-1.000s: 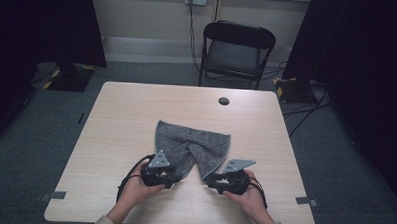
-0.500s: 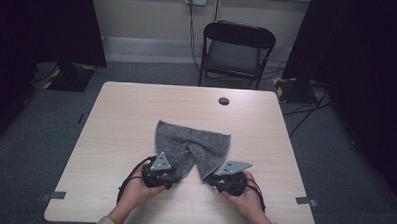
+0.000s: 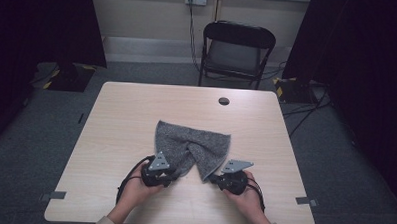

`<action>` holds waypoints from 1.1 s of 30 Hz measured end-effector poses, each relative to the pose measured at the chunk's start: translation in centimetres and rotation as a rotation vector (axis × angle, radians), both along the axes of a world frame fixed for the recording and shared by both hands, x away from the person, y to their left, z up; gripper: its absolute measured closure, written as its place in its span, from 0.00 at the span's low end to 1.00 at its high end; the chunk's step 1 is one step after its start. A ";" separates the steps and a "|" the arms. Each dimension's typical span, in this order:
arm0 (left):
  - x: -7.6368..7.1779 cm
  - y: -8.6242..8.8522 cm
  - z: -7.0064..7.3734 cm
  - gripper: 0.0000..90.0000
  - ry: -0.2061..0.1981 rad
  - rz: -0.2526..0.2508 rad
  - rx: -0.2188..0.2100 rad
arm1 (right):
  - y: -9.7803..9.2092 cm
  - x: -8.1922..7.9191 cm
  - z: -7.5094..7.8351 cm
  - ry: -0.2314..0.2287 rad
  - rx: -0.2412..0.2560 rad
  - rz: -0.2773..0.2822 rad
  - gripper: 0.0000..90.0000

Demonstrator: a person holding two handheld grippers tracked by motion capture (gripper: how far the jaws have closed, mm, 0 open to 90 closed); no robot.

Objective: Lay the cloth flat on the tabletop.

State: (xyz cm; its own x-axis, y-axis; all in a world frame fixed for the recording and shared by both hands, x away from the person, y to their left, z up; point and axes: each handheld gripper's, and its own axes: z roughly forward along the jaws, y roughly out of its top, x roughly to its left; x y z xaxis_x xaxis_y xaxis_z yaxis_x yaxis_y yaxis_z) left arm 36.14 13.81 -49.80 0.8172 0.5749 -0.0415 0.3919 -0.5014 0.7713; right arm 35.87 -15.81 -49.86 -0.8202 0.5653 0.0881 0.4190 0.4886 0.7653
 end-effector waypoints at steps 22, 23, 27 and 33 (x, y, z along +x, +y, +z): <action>0.1 1.0 1.1 0.96 0.100 0.015 -0.040 | -3.2 0.8 1.7 0.050 0.186 -0.078 1.00; 0.1 1.0 1.1 0.96 0.100 0.015 -0.040 | -3.3 0.8 1.7 0.049 0.190 -0.083 1.00; 0.1 1.6 1.5 0.96 0.092 0.018 -0.049 | -4.0 1.0 1.9 0.049 0.208 -0.109 1.00; 0.1 2.4 2.2 0.96 0.080 0.029 -0.064 | -5.0 1.2 2.1 0.052 0.238 -0.144 1.00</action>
State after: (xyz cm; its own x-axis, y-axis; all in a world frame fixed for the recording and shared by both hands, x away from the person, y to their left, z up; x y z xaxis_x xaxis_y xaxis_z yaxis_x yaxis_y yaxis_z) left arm 36.19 16.20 -47.58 0.7929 0.5923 -0.1432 0.4672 -0.4401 0.7668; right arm 37.06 -20.86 -47.76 -0.7237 0.6340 0.2726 0.5131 0.2300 0.8269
